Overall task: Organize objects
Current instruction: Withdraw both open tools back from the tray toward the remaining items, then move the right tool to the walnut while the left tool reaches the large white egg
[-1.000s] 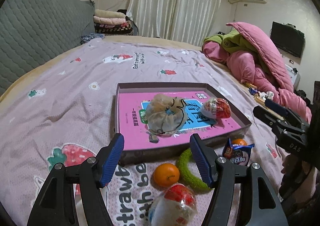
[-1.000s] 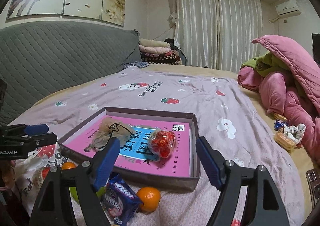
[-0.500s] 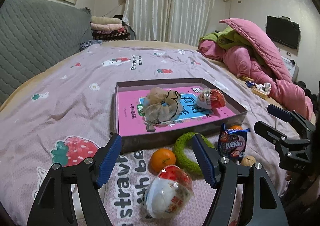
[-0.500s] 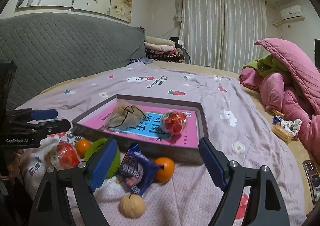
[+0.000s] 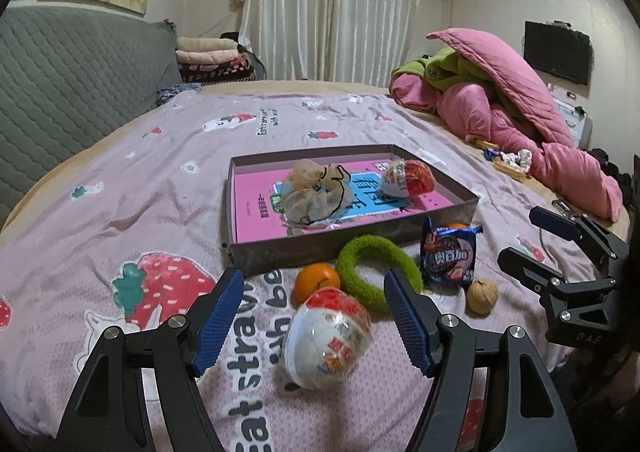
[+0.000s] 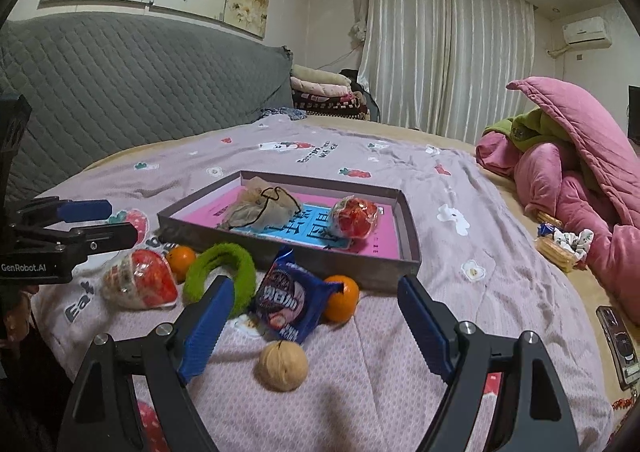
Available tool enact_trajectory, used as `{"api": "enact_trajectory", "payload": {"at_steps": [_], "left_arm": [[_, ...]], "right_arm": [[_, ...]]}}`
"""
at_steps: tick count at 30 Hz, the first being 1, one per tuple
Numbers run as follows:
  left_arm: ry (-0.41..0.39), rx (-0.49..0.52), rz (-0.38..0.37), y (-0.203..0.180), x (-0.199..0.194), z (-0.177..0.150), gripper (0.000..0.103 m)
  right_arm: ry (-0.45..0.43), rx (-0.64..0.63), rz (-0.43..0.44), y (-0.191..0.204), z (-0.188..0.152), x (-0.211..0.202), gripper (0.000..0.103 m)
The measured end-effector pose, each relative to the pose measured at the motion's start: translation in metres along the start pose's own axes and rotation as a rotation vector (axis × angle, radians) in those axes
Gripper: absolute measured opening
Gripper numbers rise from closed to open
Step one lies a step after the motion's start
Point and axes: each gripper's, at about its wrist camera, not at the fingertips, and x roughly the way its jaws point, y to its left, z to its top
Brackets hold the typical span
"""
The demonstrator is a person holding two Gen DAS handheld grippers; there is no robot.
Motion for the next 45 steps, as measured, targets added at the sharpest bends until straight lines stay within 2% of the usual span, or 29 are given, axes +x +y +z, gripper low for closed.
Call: {"api": "enact_trajectory", "payload": {"at_steps": [13, 25, 36, 45], "left_arm": [[0.057, 0.006, -0.002, 0.003, -0.001, -0.019, 0.074], [0.076, -0.009, 0.009, 0.011, -0.001, -0.026, 0.074], [0.105, -0.044, -0.034, 0.018, 0.012, -0.031, 0.074], [0.123, -0.061, -0.067, 0.016, 0.024, -0.030, 0.074]], "right_arm": [[0.040, -0.015, 0.000, 0.007, -0.012, -0.005, 0.083], [0.079, -0.008, 0.000, 0.006, -0.020, -0.004, 0.083], [0.149, -0.005, 0.007, 0.007, -0.027, 0.012, 0.083], [0.171, -0.019, 0.013, 0.010, -0.030, 0.018, 0.083]]}}
